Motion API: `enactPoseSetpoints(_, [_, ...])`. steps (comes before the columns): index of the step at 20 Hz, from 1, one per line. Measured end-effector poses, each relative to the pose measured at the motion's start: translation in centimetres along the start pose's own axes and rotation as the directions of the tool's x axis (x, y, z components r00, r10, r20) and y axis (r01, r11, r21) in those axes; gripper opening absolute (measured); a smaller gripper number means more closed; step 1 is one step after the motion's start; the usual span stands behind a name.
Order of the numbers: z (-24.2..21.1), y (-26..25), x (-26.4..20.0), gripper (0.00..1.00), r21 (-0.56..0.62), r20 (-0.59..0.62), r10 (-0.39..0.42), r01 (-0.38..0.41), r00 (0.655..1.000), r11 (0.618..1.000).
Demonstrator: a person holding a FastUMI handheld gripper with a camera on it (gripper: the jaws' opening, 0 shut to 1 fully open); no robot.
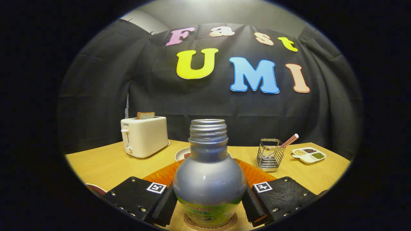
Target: Take the bottle from table, then pour the juice into the cup, finally place the bottle on the coaster
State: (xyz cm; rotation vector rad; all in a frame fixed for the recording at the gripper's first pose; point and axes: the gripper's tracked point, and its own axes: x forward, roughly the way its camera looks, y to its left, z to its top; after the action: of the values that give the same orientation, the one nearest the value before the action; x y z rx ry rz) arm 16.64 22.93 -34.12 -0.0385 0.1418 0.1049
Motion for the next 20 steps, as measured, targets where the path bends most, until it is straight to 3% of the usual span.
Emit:
enactPoseSetpoints(4, [1.7, 0.0, -0.8, 0.96, 0.005, 0.03, -0.003, 0.003, 1.0, 1.0])
enactPoseSetpoints(12, [11.2, -2.4, -6.2, 0.96, 0.013, 0.142, -0.053, 0.051, 0.988, 0.999])
enactPoseSetpoints(20, [20.3, -8.5, -13.4, 0.96, 0.043, 0.104, -0.085, 0.081, 0.991, 0.996])
